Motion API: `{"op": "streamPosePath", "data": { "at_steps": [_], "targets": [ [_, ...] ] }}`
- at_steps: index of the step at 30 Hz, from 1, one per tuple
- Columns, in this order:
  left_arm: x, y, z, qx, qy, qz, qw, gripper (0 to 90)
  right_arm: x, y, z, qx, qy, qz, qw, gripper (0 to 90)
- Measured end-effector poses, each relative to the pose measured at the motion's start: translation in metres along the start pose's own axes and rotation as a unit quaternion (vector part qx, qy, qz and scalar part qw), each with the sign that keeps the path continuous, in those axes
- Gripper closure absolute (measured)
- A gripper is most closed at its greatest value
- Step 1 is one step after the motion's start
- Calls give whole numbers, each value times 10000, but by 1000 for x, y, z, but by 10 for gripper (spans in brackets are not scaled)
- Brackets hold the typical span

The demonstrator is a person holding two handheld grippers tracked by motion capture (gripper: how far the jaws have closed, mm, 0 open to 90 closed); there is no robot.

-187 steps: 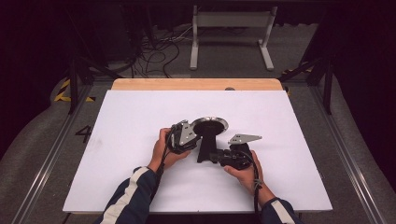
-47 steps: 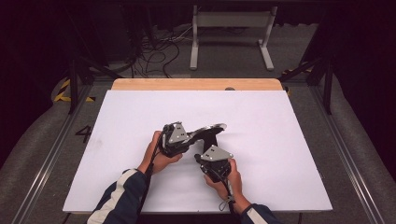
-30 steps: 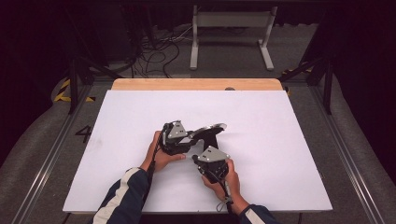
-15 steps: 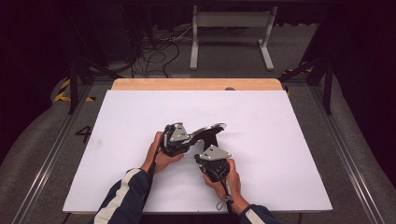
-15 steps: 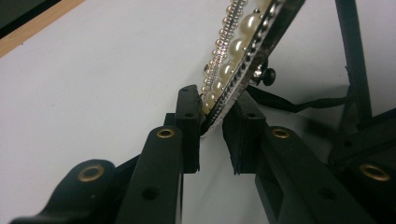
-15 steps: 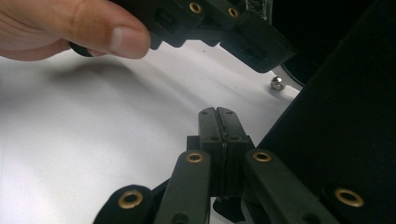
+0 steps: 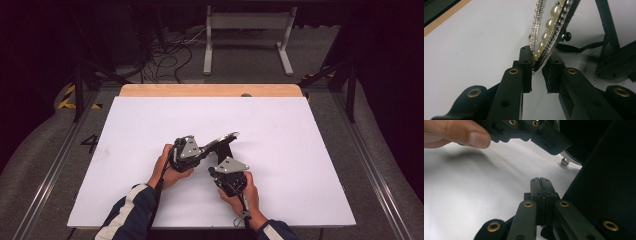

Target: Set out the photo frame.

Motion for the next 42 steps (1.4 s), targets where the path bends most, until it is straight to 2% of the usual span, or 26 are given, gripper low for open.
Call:
{"op": "streamPosePath", "data": {
  "at_steps": [2,8,12,16,24,35,42],
  "targets": [
    [1,1,0,21,-4,-7,10000,785,0,0,0,16,-7,12,10000,900],
    [6,5,-2,-111,-56,14,9999,784,0,0,-2,31,-61,43,10000,900],
    [7,7,-3,-93,-58,-10,9999,780,0,1,-2,-8,-72,69,10000,900],
    [9,8,-3,-171,-77,-26,9998,779,1,5,-3,-40,-73,106,9999,900],
    [11,13,-2,-196,-82,-18,9998,778,4,14,-5,27,-83,277,9996,900],
    [10,17,-2,-169,-57,12,9998,773,6,20,-7,73,-107,415,9991,900],
    [9,20,0,-131,37,-53,9999,759,8,27,-8,31,-122,476,9988,895]
  ]
}}
Point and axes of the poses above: each handheld gripper's, and its own axes: x roughly backward along the jaws, z roughly out of its top, y roughly to its right, the point moved 6 cm from there along -x, roughly forward along the jaws, and after that the axes turned 1 degree about x, right-handed, at the moved point
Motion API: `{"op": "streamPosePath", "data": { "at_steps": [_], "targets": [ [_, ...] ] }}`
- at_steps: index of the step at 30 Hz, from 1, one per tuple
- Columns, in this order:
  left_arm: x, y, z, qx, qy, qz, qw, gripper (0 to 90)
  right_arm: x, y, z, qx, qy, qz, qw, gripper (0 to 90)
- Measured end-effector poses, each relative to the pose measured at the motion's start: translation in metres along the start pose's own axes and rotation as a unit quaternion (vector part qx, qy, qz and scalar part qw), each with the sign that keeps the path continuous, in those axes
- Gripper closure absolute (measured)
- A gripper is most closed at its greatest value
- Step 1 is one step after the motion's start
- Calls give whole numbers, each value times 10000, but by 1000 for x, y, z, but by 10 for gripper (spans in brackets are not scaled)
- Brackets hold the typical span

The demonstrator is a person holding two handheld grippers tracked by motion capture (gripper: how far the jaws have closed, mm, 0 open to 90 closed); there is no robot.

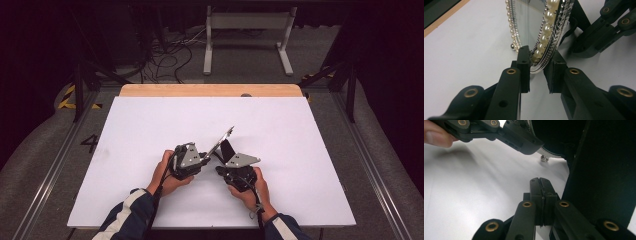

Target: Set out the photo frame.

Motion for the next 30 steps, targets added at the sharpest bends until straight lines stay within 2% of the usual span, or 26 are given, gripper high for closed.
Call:
{"op": "streamPosePath", "data": {
  "at_steps": [9,13,17,30],
  "targets": [
    [0,-1,0,96,82,-57,9999,750,11,-1,-1,51,-19,55,10000,876],
    [2,-1,2,138,190,-91,9997,739,15,1,-3,54,-47,7,10000,876],
    [4,0,3,139,270,-122,9995,744,13,0,-6,112,-164,-56,9998,887],
    [4,1,4,95,254,-106,9996,755,12,1,-10,128,-291,-152,9994,900]
  ]
}}
Point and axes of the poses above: each handheld gripper's, and its own axes: x roughly backward along the jaws, z roughly out of its top, y roughly to its right, the point moved 6 cm from there along -x, roughly forward along the jaws, and after that the axes turned 1 degree about x, right-handed, at the moved point
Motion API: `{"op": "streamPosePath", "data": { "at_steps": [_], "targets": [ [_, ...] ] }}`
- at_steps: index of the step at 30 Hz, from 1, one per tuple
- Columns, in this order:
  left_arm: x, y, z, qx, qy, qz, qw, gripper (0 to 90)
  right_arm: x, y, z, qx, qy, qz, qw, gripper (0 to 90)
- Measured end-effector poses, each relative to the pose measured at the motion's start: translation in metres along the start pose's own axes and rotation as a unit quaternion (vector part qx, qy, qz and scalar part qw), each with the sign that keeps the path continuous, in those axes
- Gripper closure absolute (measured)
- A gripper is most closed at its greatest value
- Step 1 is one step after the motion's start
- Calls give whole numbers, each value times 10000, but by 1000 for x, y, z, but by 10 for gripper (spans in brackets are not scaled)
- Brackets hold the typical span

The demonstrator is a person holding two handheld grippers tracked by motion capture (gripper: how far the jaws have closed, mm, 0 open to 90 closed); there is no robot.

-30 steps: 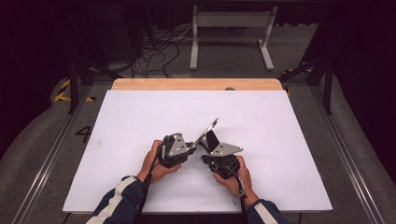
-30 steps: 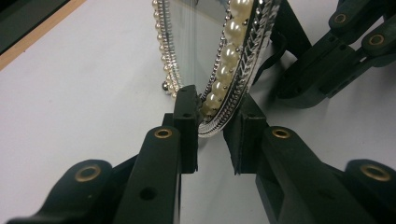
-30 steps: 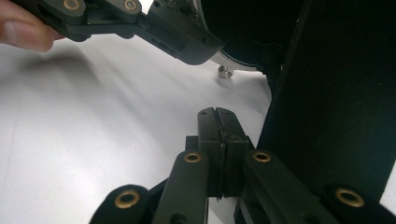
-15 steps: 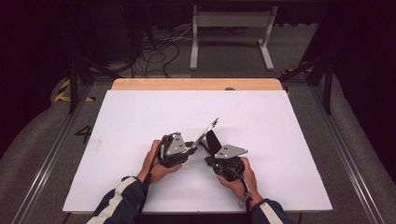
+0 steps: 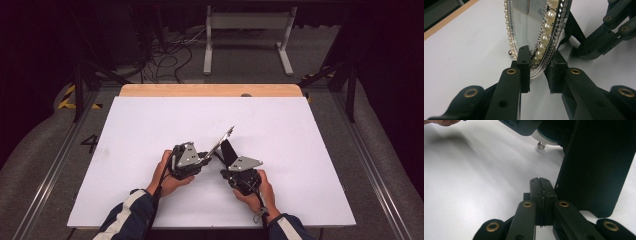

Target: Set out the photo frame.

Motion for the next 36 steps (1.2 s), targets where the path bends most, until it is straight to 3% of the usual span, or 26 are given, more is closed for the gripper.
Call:
{"op": "streamPosePath", "data": {
  "at_steps": [27,36],
  "targets": [
    [3,12,5,-280,-101,184,9994,756,8,20,-3,-207,30,-94,9997,900],
    [3,14,6,-240,-82,186,9995,750,8,23,-3,-154,10,-115,9998,900]
  ]
}}
Point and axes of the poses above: each handheld gripper's, and its own axes: x roughly backward along the jaws, z roughly out of its top, y roughly to its right, the point moved 6 cm from there along -x, roughly forward along the jaws, and after that the axes turned 1 degree about x, right-handed, at the moved point
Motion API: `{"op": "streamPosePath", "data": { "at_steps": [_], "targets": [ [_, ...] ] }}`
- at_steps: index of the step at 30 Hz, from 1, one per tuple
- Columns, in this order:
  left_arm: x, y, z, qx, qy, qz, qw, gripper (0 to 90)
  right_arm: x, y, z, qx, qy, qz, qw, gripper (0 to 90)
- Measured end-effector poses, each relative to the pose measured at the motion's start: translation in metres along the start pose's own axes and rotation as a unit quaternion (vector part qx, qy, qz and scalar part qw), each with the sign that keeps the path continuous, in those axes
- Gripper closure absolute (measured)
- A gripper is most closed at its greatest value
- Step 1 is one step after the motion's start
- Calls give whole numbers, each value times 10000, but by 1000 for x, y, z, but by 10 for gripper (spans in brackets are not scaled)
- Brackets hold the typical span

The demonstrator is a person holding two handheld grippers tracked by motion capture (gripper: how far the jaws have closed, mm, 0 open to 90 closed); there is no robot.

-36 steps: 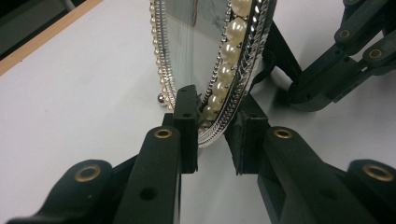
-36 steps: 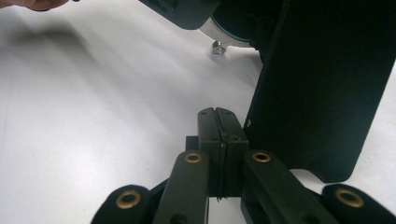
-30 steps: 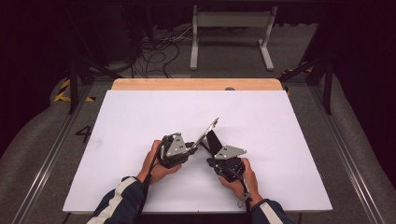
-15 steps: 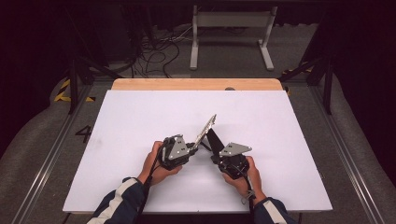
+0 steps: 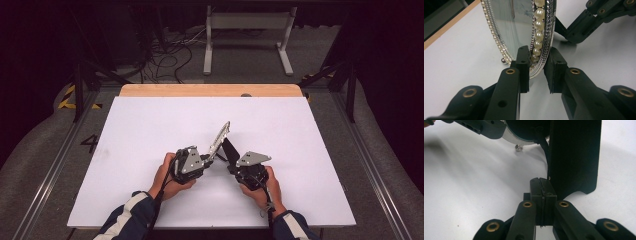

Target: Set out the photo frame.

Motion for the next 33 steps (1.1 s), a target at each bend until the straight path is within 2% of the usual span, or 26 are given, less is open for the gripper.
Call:
{"op": "streamPosePath", "data": {
  "at_steps": [15,21,33],
  "targets": [
    [-3,3,3,52,50,-45,10000,733,-1,10,0,16,20,-97,10000,900],
    [-4,4,3,76,81,-81,9999,733,-1,17,-2,-89,25,-163,9998,900],
    [-6,4,3,102,98,-119,9998,726,-1,20,-3,-86,13,-224,9997,900]
  ]
}}
Point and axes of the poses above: each handheld gripper's, and its own axes: x roughly backward along the jaws, z roughly out of its top, y roughly to its right, the point moved 6 cm from there along -x, roughly forward along the jaws, and after that the axes turned 1 degree about x, right-handed, at the moved point
